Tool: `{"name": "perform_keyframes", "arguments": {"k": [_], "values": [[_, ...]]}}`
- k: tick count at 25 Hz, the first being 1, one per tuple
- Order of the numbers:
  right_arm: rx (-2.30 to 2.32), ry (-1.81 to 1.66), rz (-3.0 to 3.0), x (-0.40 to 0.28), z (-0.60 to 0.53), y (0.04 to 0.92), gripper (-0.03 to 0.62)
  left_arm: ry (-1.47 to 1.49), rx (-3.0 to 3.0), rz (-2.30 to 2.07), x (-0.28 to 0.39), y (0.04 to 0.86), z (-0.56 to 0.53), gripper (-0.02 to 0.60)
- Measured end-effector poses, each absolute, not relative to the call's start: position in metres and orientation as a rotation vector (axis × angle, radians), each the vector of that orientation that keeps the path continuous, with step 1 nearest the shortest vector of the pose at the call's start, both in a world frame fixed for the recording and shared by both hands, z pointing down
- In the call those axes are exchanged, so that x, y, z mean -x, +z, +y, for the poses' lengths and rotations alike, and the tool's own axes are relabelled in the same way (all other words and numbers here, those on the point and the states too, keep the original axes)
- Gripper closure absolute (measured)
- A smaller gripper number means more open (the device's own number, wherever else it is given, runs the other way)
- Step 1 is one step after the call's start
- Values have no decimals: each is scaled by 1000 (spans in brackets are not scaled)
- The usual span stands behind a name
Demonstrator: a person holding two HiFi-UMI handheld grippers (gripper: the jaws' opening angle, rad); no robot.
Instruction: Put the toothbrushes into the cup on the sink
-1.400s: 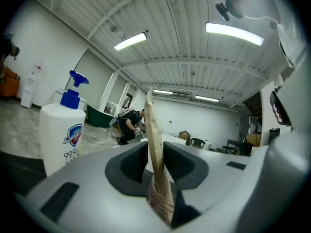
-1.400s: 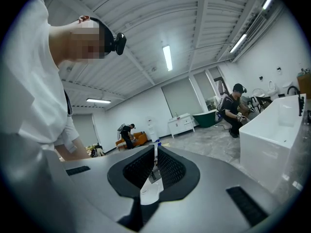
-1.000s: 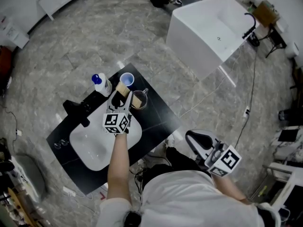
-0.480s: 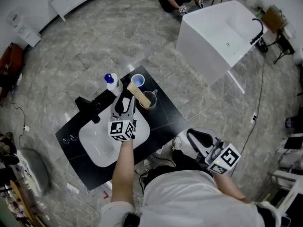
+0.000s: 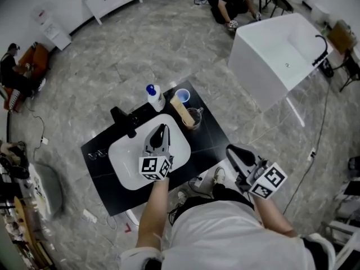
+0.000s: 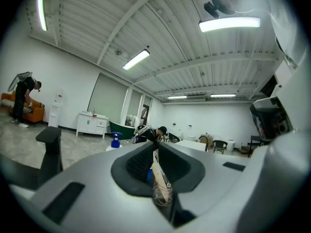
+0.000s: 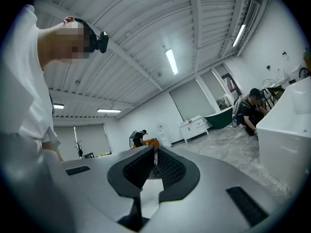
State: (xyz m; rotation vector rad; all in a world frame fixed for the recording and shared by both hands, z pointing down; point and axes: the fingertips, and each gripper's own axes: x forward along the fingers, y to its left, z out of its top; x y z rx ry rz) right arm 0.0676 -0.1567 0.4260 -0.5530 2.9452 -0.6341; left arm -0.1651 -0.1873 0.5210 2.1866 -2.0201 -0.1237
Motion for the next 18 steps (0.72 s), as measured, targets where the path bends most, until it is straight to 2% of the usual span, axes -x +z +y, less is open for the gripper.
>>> {"name": "perform_keyframes", "arguments": {"k": [5,11,18], "values": [[497,-653,2930,-52,-153,426,548,-154,-2063,-2075,183,524,-161,578],[455,-725,2919,-42,-147,430,548,-131,-1960,-2082,197,527,-134,580],[450,-683,2906,-31,-159,425,548,-68,-1966,-2138,205,492,-106,580]]}}
